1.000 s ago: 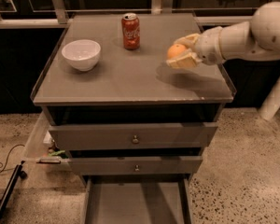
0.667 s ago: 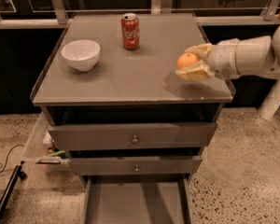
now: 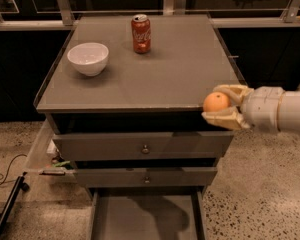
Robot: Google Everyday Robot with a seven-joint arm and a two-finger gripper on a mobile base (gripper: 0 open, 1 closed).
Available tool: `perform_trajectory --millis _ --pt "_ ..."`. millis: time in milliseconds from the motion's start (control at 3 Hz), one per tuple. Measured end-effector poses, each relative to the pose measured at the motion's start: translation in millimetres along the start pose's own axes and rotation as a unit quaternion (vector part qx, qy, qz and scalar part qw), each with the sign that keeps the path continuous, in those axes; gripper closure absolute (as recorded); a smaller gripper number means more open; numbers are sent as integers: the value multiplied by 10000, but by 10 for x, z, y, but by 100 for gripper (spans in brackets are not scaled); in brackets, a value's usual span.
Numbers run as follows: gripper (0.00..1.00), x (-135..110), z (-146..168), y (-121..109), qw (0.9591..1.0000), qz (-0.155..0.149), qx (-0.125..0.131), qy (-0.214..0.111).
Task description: Place orange into bottom drawer
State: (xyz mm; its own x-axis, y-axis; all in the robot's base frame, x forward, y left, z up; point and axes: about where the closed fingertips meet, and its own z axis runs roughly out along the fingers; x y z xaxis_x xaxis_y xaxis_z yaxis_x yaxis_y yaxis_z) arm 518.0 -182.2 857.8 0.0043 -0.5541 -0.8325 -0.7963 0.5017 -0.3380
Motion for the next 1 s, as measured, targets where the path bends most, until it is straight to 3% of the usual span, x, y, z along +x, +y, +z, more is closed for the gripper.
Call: perform_trajectory --millis 667,1000 --pt "100 673 229 704 9991 205 -358 -47" --pt "100 676 231 706 9991 207 -359 -45"
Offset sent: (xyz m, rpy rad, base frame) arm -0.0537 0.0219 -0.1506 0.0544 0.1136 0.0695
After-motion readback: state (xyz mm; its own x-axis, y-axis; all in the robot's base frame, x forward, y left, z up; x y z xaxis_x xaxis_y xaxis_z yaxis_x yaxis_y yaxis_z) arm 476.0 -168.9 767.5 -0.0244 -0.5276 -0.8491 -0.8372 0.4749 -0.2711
